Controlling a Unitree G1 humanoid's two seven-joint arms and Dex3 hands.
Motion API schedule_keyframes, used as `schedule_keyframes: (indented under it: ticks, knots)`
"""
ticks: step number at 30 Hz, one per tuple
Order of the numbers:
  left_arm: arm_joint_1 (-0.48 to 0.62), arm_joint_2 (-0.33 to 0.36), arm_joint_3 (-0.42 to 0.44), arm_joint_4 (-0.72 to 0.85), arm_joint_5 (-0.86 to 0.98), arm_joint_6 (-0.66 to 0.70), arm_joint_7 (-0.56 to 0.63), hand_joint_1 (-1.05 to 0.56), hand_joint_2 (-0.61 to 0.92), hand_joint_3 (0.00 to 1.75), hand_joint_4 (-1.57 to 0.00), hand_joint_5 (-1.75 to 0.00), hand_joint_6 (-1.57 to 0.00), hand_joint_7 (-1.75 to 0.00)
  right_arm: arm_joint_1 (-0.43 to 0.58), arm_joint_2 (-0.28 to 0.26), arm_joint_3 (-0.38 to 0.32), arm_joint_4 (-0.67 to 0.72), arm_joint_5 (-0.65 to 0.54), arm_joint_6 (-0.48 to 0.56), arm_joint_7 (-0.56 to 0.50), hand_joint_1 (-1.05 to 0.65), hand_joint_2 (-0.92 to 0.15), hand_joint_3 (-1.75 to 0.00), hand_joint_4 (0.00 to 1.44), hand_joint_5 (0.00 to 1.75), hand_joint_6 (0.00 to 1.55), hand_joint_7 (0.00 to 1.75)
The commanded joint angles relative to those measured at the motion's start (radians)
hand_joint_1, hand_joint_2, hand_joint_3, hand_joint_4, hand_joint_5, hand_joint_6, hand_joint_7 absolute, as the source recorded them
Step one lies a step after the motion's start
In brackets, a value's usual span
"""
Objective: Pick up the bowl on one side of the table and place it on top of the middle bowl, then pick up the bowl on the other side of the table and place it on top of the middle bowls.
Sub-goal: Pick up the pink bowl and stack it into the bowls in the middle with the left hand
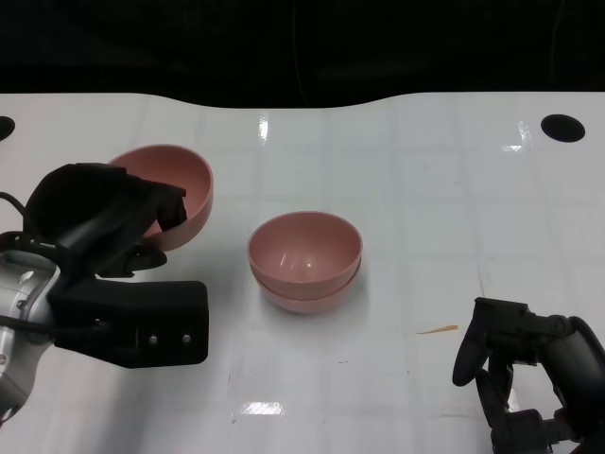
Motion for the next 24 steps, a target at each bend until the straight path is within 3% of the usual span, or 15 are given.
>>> schedule_keyframes:
  ticks: [1,8,9,11,12,14,17,18,19,21,22,24]
  knots:
    - [-0.021,0.004,0.011,-0.015,0.003,0.001,-0.006,-0.23,0.92,0.30,-0.65,-1.62,-0.81,-1.10,0.004,-0.008,-0.006,-0.006,0.001,0.002,-0.002,0.03,-0.20,-1.65,0.94,1.75,0.81,1.52]
    - [-0.047,-0.015,0.001,-0.032,-0.011,-0.030,-0.025,-0.24,0.92,0.30,-0.59,-1.74,-0.74,-1.23,-0.001,-0.013,-0.008,0.013,0.011,-0.024,0.001,0.03,-0.20,-1.65,0.94,1.75,0.81,1.52]
    - [-0.051,-0.018,0.000,-0.036,-0.016,-0.035,-0.031,-0.25,0.92,0.30,-0.59,-1.73,-0.73,-1.15,0.000,-0.013,-0.007,0.011,0.007,-0.024,0.000,0.03,-0.20,-1.65,0.94,1.75,0.81,1.52]
    - [-0.059,-0.025,0.000,-0.037,-0.026,-0.048,-0.037,-0.26,0.92,0.27,-0.60,-1.67,-0.89,-0.56,0.001,-0.012,-0.005,0.008,0.004,-0.022,-0.001,0.03,-0.20,-1.65,0.94,1.75,0.81,1.52]
    - [-0.065,-0.028,-0.001,-0.037,-0.030,-0.057,-0.038,-0.26,0.92,0.26,-0.61,-1.64,-0.95,-0.36,0.001,-0.012,-0.005,0.011,0.005,-0.026,-0.001,0.03,-0.20,-1.65,0.94,1.75,0.81,1.52]
    - [-0.075,-0.036,-0.003,-0.043,-0.030,-0.060,-0.052,-0.27,0.92,0.23,-0.62,-1.59,-0.97,-0.21,-0.001,-0.011,-0.005,0.015,0.005,-0.030,-0.002,0.03,-0.20,-1.65,0.94,1.75,0.81,1.52]
    - [-0.090,-0.051,-0.005,-0.047,-0.034,-0.070,-0.064,-0.28,0.92,0.18,-0.65,-1.57,-1.05,-0.15,-0.002,-0.010,-0.004,0.017,0.009,-0.031,0.001,0.02,-0.20,-1.65,0.94,1.75,0.81,1.52]
    - [-0.094,-0.055,-0.006,-0.048,-0.032,-0.073,-0.066,-0.28,0.92,0.18,-0.65,-1.58,-1.09,-0.24,-0.002,-0.010,-0.004,0.016,0.009,-0.030,0.002,0.02,-0.20,-1.65,0.94,1.75,0.81,1.52]
    - [-0.097,-0.059,-0.008,-0.047,-0.032,-0.080,-0.064,-0.28,0.92,0.18,-0.64,-1.64,-0.95,-0.68,-0.002,-0.009,-0.003,0.014,0.007,-0.027,0.001,0.02,-0.20,-1.65,0.94,1.75,0.81,1.52]
    - [-0.102,-0.067,-0.010,-0.048,-0.038,-0.092,-0.069,-0.26,0.92,0.17,-0.62,-1.72,-0.77,-1.23,-0.002,-0.010,-0.002,0.013,0.004,-0.026,0.001,0.02,-0.19,-1.65,0.94,1.75,0.81,1.52]
    - [-0.106,-0.073,-0.012,-0.051,-0.041,-0.089,-0.082,-0.26,0.92,0.19,-0.61,-1.73,-0.72,-1.32,-0.001,-0.011,-0.002,0.013,0.001,-0.026,0.000,0.02,-0.19,-1.65,0.94,1.75,0.81,1.52]
    - [-0.114,-0.081,-0.016,-0.054,-0.040,-0.084,-0.103,-0.26,0.92,0.21,-0.60,-1.74,-0.70,-1.29,-0.002,-0.012,-0.001,0.014,0.000,-0.027,0.001,0.01,-0.19,-1.65,0.93,1.75,0.81,1.52]
